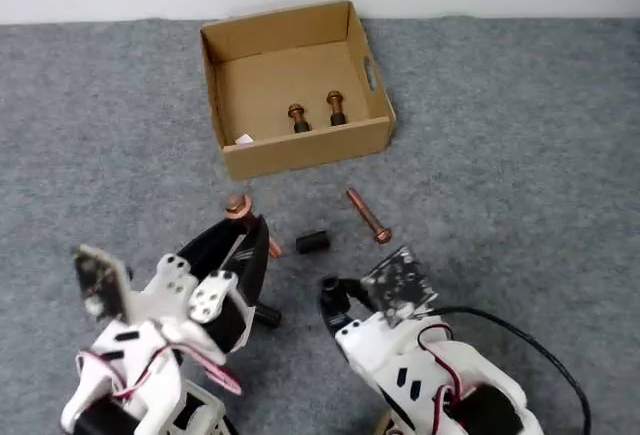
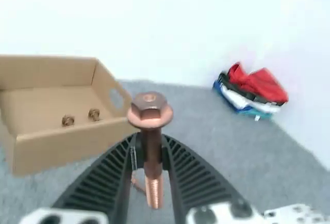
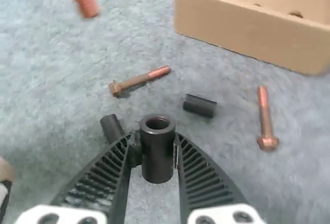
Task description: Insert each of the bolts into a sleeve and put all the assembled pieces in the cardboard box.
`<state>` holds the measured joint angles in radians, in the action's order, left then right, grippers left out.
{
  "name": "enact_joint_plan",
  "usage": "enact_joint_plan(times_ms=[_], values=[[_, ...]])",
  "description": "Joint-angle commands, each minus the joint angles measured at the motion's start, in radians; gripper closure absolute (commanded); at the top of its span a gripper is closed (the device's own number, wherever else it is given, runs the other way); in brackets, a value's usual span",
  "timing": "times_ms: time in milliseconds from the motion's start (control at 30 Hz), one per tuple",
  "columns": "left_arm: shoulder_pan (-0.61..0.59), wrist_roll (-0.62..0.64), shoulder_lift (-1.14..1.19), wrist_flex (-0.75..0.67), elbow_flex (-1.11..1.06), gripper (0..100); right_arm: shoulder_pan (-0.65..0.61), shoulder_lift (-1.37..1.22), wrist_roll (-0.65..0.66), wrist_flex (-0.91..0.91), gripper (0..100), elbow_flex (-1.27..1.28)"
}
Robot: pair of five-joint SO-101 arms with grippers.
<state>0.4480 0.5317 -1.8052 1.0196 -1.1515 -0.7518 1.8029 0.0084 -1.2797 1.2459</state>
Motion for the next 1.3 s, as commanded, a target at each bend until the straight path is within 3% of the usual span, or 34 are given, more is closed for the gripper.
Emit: enact_joint_plan(times_ms=[0, 133, 267, 633, 900, 1267], values=[[-0.002, 0.002, -0.014, -0.005, 0.005, 100, -0.036, 0.004, 0.084, 0.071, 99.1, -0.005], [0.075, 0.104, -0.012, 0.032, 0.005, 100, -0.070, 0.004, 0.149, 0.094, 99.1, 0.006], [0.170, 0.120, -0.009, 0.034, -0.002, 100, -0.070, 0.004, 0.167, 0.140, 99.1, 0.006], [0.167, 0.117, -0.009, 0.032, -0.051, 100, -0.070, 0.004, 0.233, 0.202, 99.1, -0.002], [0.083, 0.118, -0.011, 0.017, -0.051, 100, -0.070, 0.004, 0.233, 0.196, 99.1, -0.009], [0.144, 0.143, -0.011, -0.018, -0.090, 100, -0.071, 0.004, 0.233, 0.200, 99.1, -0.008]])
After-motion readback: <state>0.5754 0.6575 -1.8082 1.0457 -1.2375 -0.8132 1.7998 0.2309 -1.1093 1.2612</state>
